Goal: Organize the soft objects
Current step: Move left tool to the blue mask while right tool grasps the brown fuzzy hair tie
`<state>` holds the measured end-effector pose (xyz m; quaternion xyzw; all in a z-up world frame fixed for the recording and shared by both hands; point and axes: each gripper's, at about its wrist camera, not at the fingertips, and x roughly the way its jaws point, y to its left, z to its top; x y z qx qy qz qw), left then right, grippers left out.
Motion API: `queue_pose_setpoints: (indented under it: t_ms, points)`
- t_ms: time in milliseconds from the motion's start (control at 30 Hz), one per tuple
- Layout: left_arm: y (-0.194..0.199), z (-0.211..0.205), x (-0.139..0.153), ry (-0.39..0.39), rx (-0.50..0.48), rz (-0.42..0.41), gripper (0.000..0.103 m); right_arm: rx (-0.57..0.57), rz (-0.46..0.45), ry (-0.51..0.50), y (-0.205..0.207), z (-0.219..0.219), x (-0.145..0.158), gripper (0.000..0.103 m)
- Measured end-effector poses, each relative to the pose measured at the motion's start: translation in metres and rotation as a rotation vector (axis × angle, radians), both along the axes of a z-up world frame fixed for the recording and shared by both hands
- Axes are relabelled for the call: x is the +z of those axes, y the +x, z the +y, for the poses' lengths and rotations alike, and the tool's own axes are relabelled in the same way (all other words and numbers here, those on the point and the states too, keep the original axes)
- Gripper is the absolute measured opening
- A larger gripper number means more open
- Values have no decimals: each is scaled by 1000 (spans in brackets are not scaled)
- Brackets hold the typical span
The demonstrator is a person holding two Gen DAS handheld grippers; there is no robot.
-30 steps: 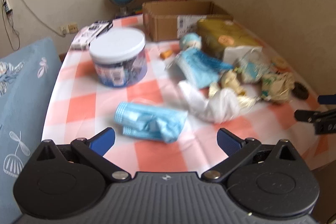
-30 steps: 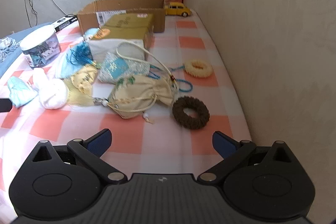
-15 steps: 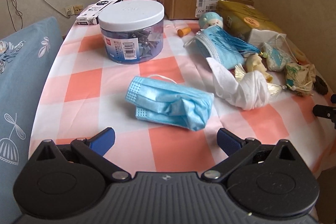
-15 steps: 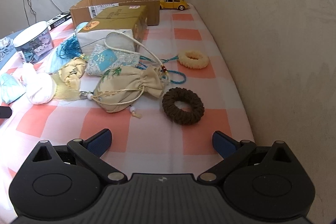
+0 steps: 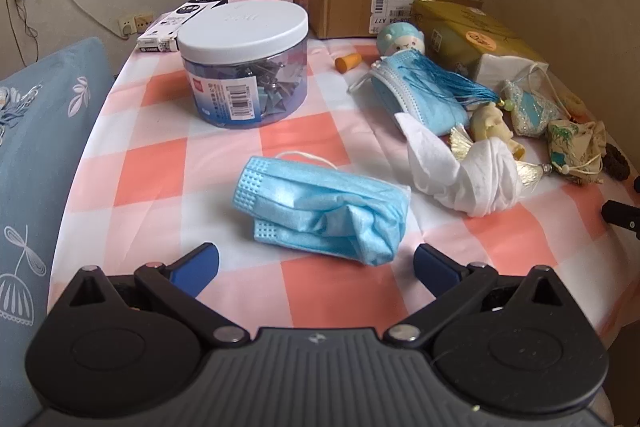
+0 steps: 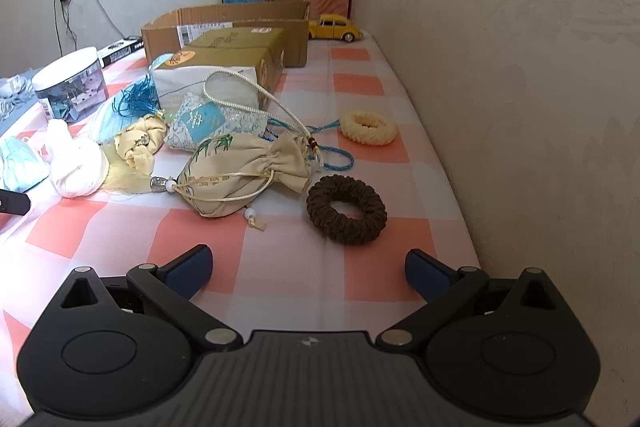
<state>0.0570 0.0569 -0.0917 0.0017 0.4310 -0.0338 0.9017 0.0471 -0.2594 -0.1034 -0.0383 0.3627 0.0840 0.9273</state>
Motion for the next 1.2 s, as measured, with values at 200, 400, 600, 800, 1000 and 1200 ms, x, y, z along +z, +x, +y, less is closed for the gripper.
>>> queue_pose_setpoints:
  t_ms: [200,400,600,800,1000,1200]
  points:
    - [9,1,-1,-8,-16,-17,103,-6,-31,5,-3,-1,-1,103]
    - [14,-2,-2,-9,-14,-34,103,7,-28,5,-2,-3,-1,103]
    - [16,-3,-3,-7,-6,-39,103,-15,-35,-2,8,-9,0,103]
    - [17,-4,-3,-7,0,-38,103,-30,-48,-25,16,-14,0,99]
    - [18,-4,-3,-6,5,-37,103,-47,-52,-5,18,-20,0,86]
    - [19,-5,-3,-4,7,-39,103,-21,-64,-13,25,-10,2,67]
